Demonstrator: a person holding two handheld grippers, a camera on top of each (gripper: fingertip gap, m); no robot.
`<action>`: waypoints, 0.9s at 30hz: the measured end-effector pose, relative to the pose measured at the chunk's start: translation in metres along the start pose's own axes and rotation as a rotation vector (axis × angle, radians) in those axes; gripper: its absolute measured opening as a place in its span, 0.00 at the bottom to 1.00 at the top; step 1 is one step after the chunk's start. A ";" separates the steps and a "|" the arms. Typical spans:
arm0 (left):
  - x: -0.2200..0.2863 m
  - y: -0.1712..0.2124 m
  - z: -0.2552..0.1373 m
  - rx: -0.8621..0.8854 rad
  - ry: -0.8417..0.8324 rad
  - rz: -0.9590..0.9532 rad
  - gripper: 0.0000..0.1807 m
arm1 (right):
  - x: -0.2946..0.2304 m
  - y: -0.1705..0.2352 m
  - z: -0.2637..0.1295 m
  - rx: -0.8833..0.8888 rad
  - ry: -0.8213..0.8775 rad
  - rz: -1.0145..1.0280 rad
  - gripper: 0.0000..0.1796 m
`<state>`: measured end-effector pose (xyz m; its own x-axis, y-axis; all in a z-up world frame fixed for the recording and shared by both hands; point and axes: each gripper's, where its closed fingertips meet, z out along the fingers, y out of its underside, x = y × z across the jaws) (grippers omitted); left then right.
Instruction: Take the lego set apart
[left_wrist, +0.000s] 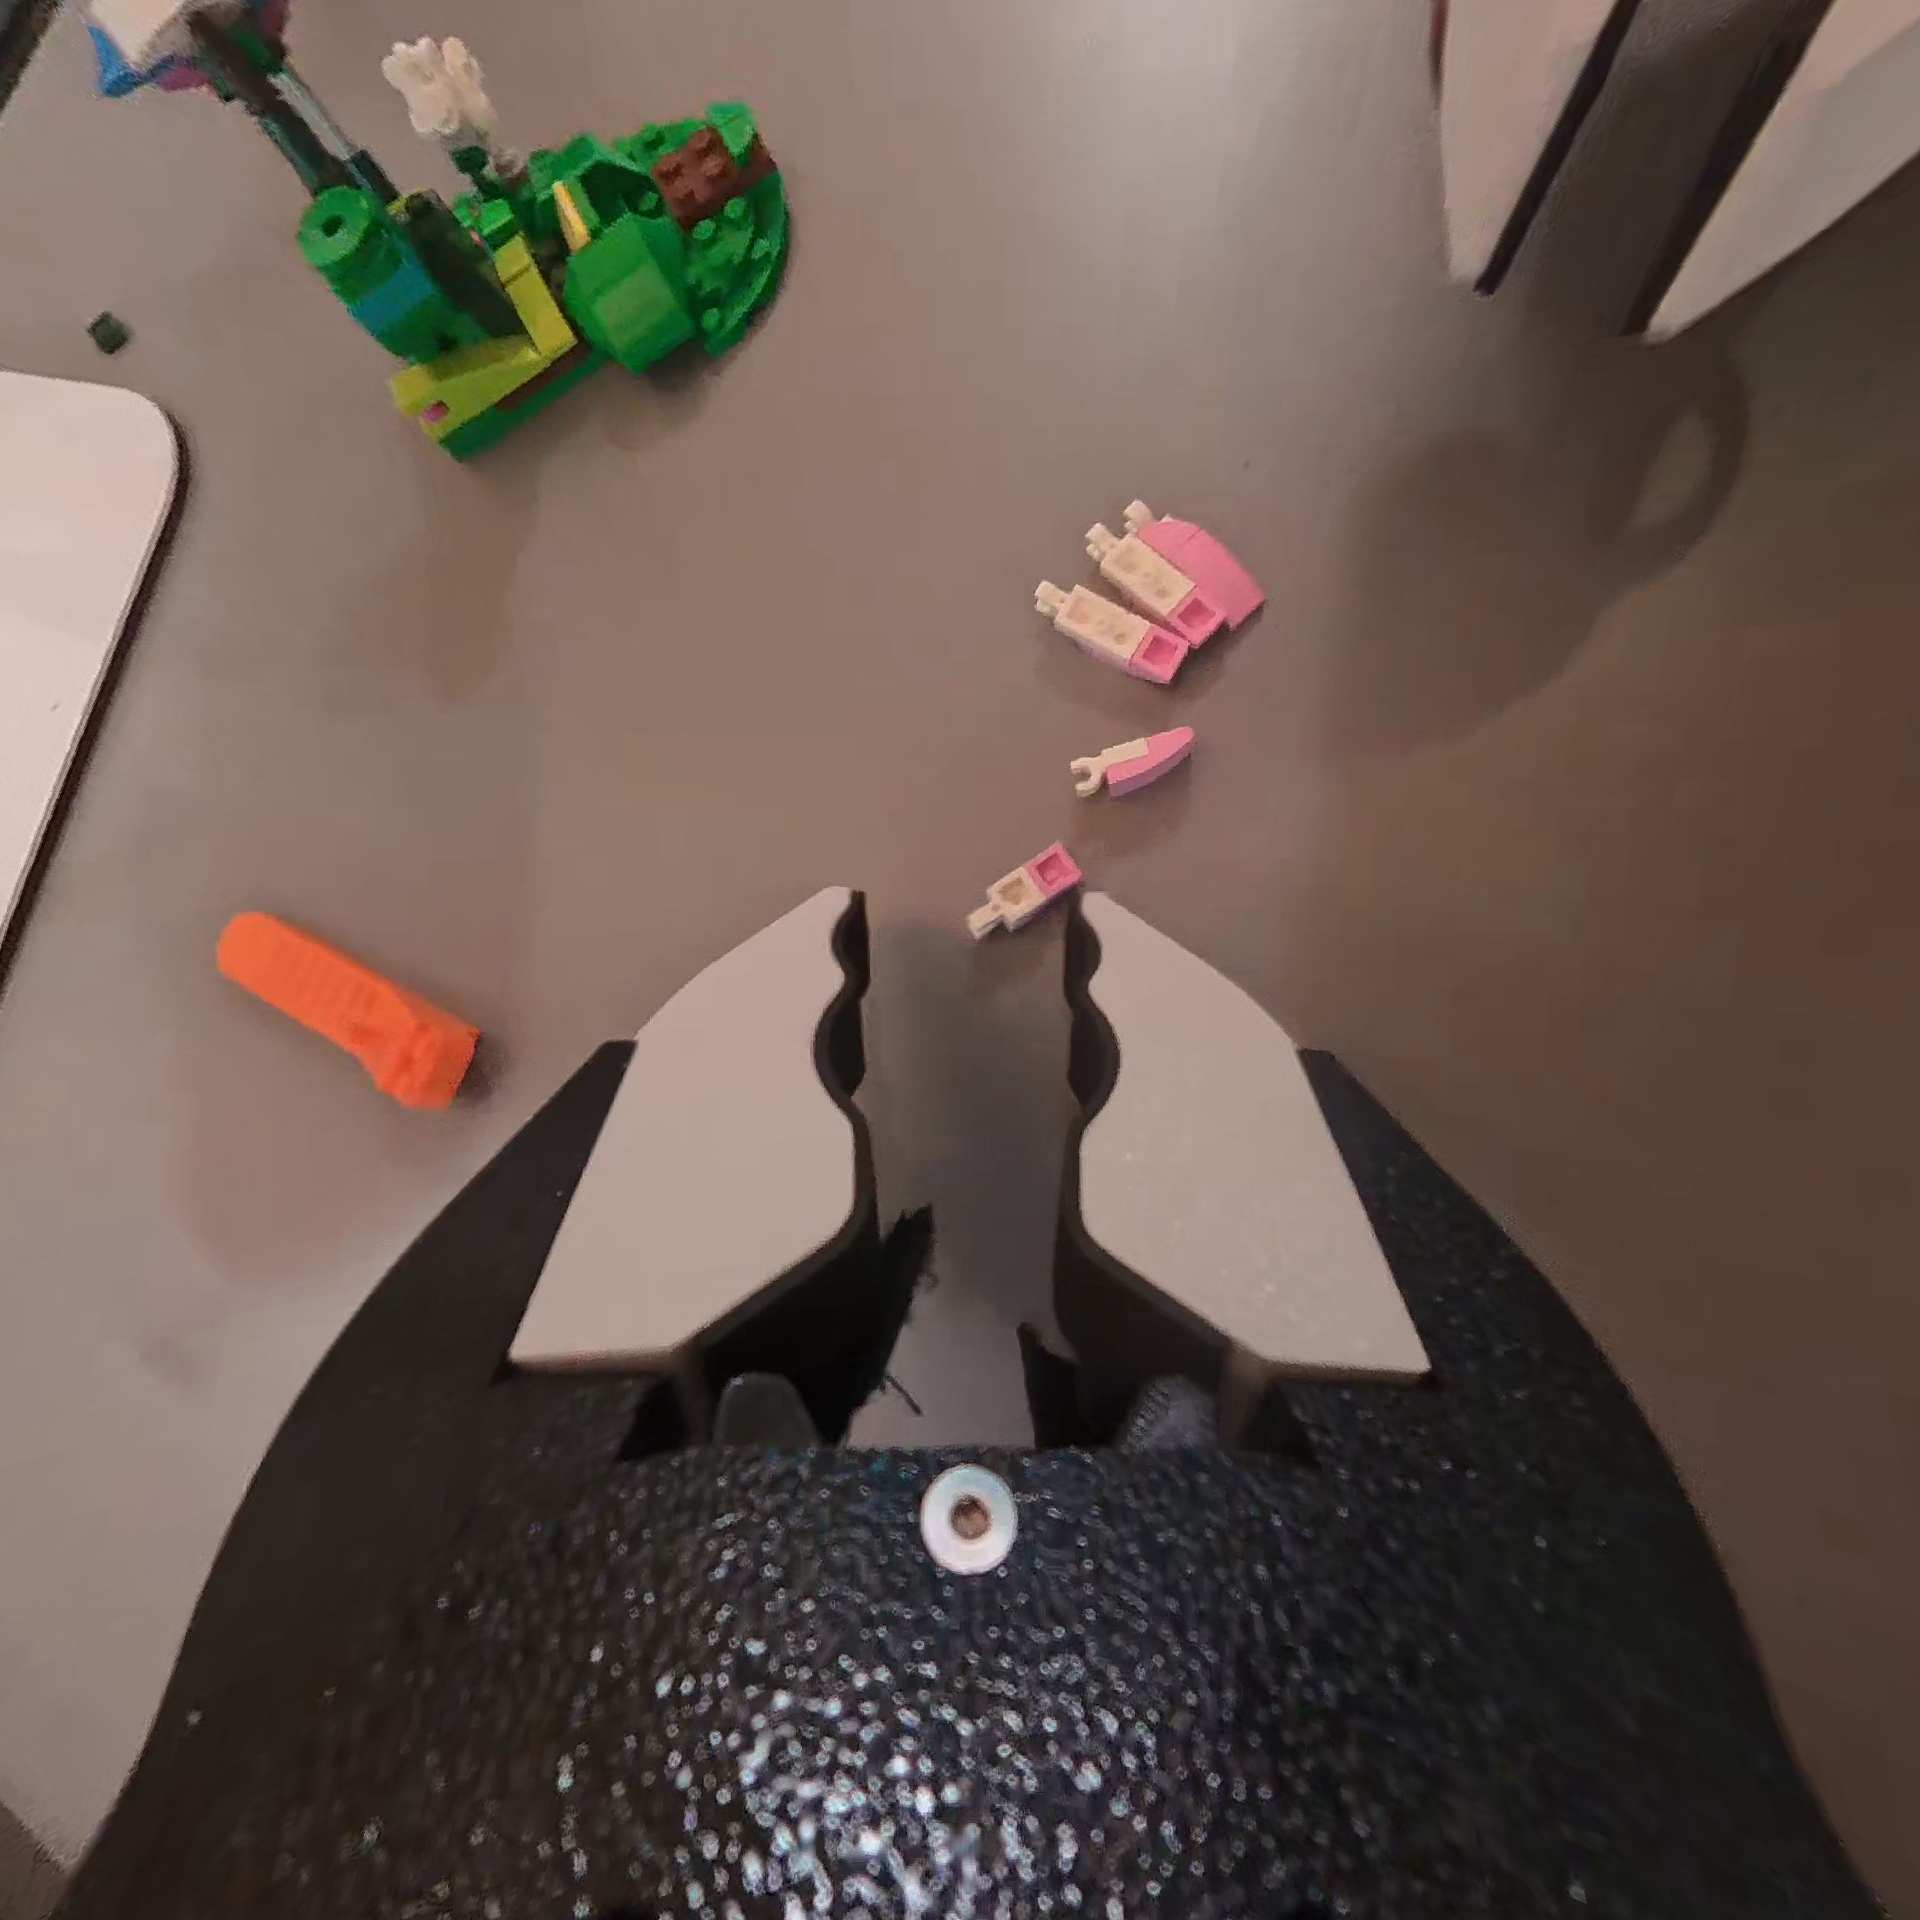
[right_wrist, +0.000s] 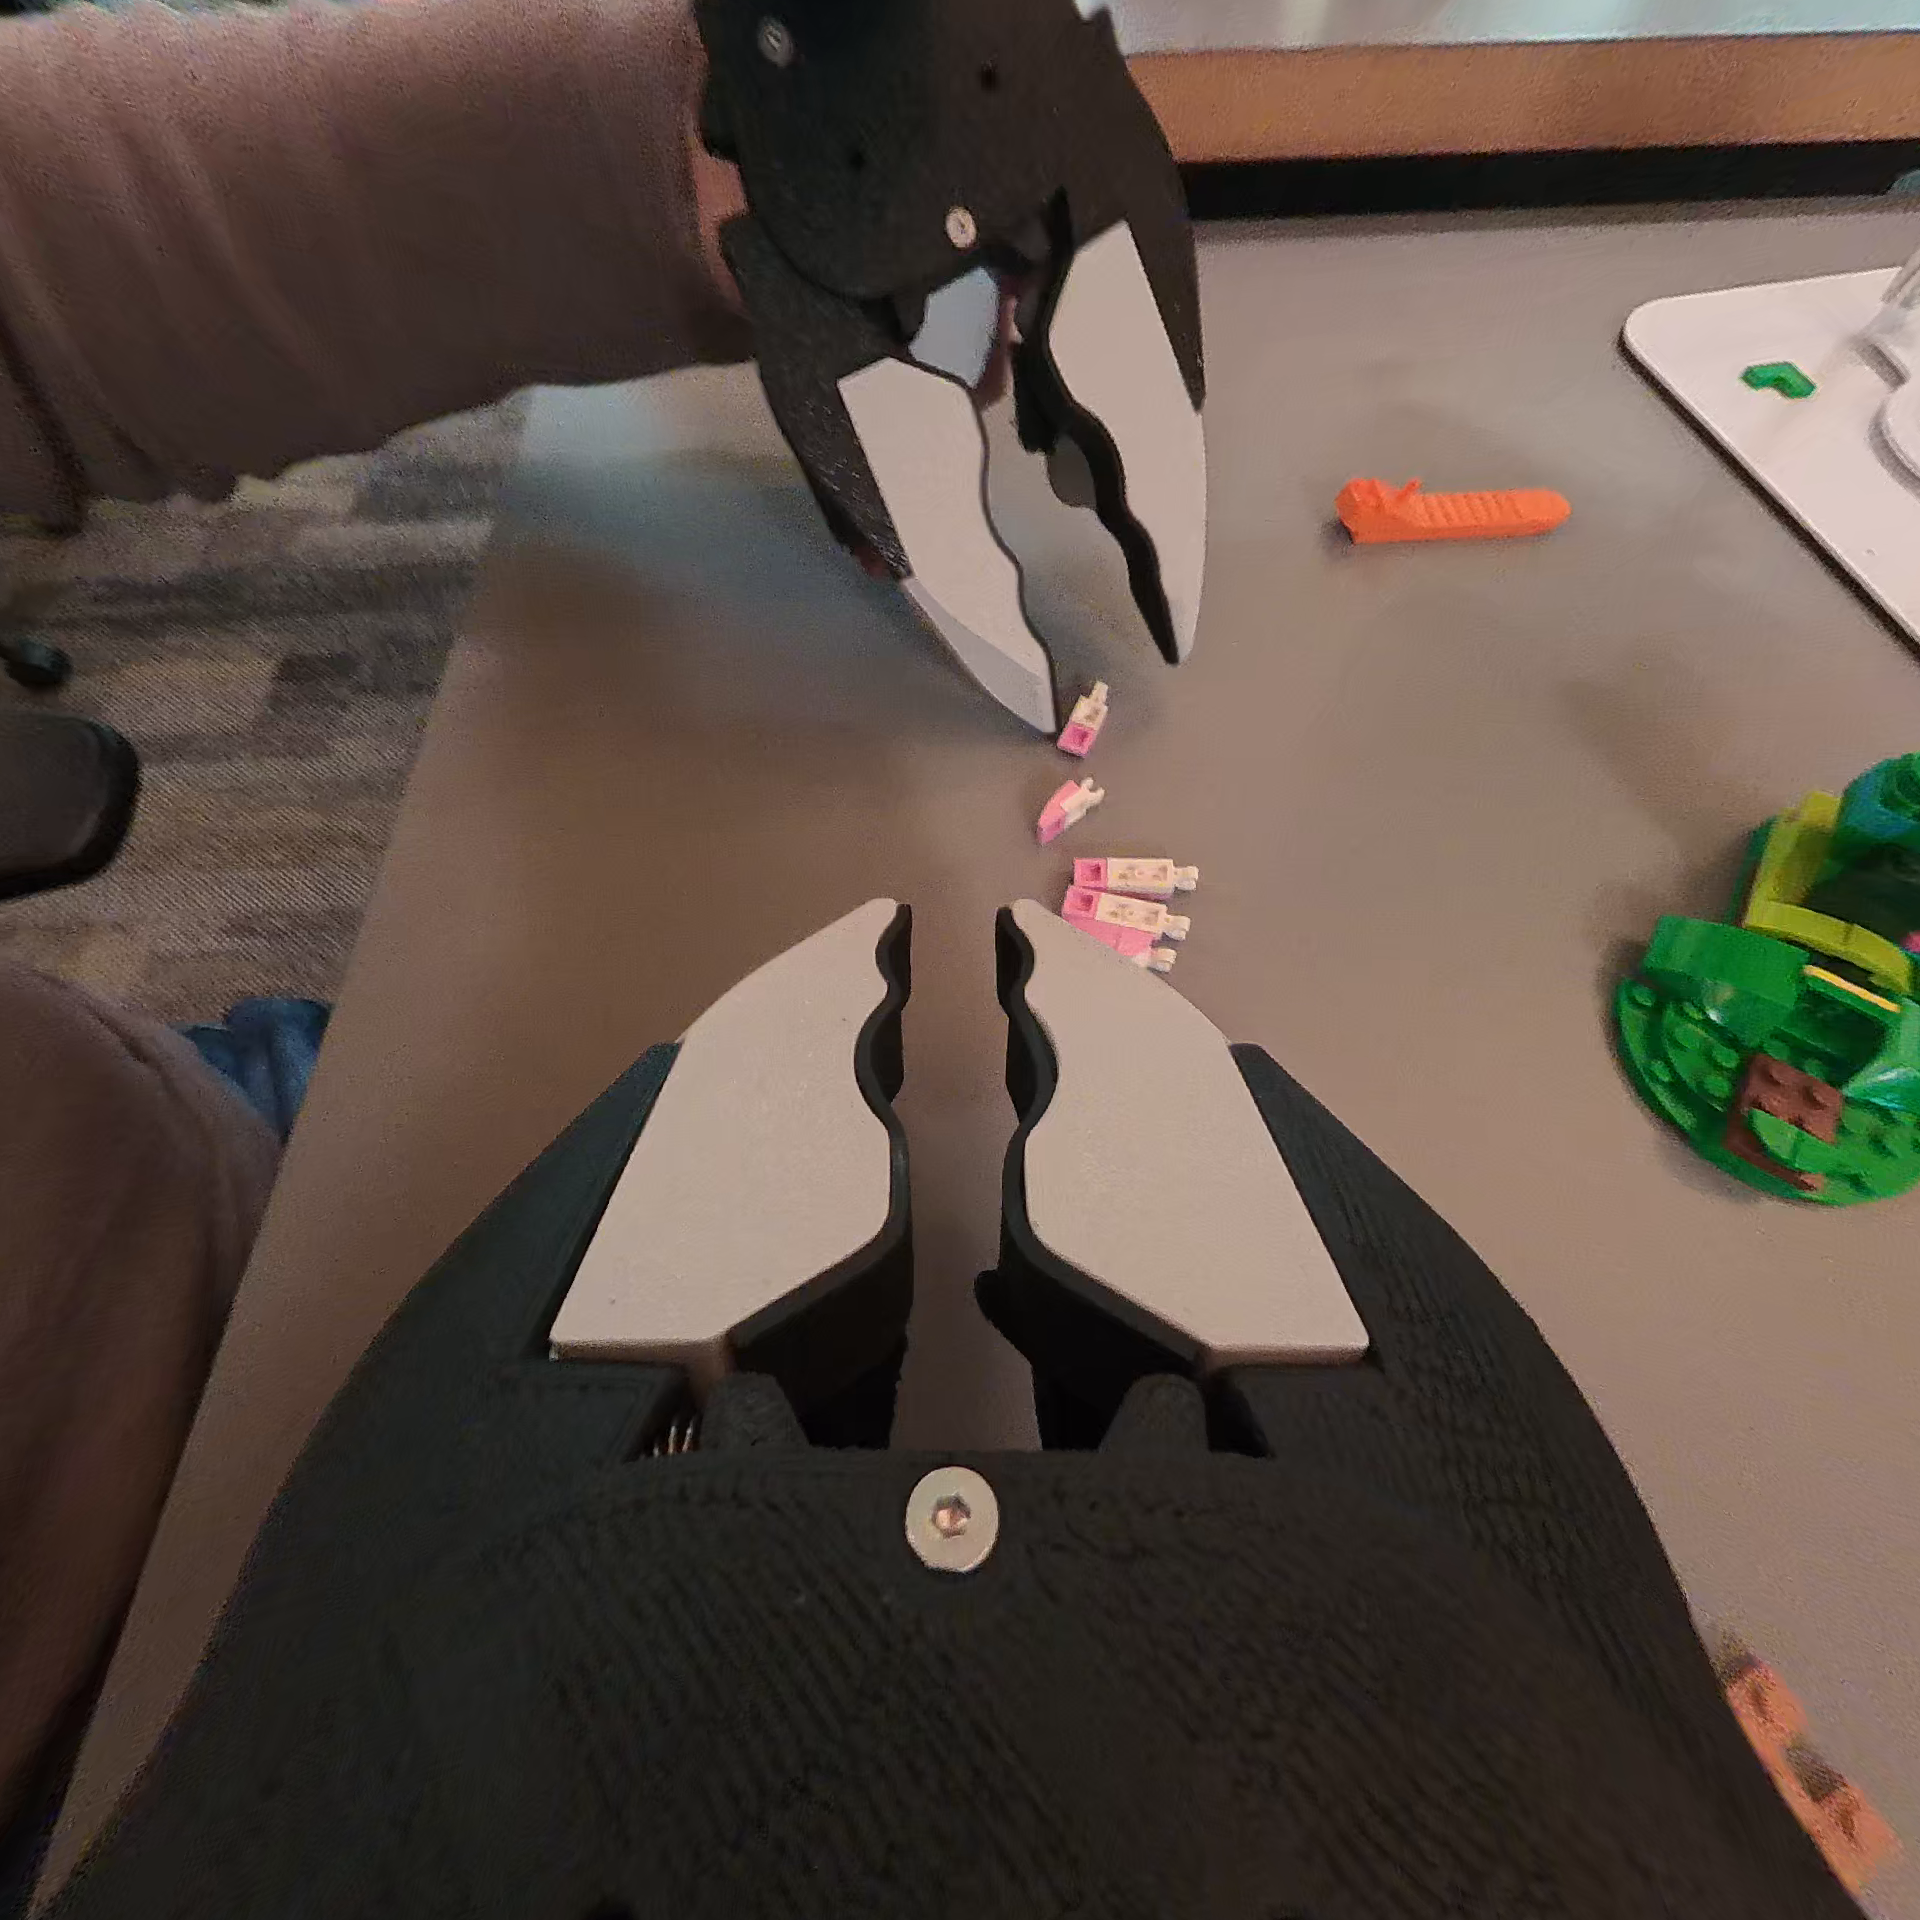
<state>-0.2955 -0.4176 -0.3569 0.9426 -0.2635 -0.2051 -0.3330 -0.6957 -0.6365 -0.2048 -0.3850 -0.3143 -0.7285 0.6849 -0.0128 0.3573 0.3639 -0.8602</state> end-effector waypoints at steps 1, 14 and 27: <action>0.000 0.000 0.001 0.000 0.033 0.017 0.17 | -0.001 -0.002 0.000 0.018 -0.011 0.013 0.08; 0.004 -0.037 0.004 0.093 -0.119 0.275 0.04 | 0.023 -0.010 -0.016 0.166 0.109 0.104 0.07; 0.053 -0.127 -0.018 0.410 -0.608 0.574 0.04 | 0.019 -0.025 -0.039 0.355 -0.103 0.301 0.01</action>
<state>-0.2042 -0.3555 -0.2733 0.5257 -0.0179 -0.8505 -0.8268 -0.2462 -0.5058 -0.2042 -0.3562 -0.2732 -0.6838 0.6543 -0.3230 0.3522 -0.0917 -0.9314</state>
